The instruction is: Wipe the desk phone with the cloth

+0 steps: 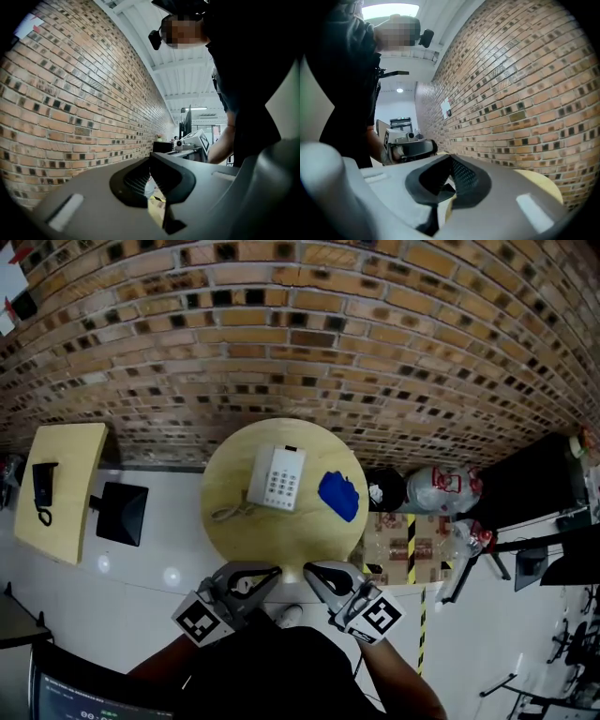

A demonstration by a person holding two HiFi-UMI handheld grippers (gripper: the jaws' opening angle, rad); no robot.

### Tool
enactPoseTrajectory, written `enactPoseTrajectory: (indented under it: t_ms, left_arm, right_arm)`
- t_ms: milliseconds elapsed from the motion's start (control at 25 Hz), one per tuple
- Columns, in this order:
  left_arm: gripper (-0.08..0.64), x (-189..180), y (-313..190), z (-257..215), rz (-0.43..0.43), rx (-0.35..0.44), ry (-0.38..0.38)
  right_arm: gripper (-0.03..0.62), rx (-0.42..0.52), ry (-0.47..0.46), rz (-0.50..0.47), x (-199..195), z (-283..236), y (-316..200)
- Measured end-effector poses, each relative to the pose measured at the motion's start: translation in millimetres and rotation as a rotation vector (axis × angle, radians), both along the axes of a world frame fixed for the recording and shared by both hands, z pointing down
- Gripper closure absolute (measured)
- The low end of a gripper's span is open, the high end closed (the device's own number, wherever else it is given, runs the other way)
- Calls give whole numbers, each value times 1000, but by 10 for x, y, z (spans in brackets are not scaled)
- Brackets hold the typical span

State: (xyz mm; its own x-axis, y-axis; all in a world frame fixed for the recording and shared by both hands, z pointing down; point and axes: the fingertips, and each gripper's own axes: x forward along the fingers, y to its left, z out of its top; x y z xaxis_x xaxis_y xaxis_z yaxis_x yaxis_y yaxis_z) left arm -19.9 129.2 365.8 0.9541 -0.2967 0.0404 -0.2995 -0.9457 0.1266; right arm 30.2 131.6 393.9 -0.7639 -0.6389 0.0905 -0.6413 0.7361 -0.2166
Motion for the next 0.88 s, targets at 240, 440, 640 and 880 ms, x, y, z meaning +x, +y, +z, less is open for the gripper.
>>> enactPoseTrajectory:
  t_ms: [240, 440, 640, 880]
  left_arm:
    - [565, -58, 321, -34, -33, -2, 15]
    - [565, -96, 541, -53, -48, 9, 14]
    - [565, -120, 691, -126, -47, 19, 32]
    - [565, -155, 791, -260, -42, 41, 46]
  right_arm:
    - [591, 36, -13, -40, -175, -143, 348]
    - [591, 70, -18, -39, -251, -251, 558]
    - [591, 95, -32, -56, -357, -409, 693]
    - [591, 133, -23, -55, -431, -529, 768]
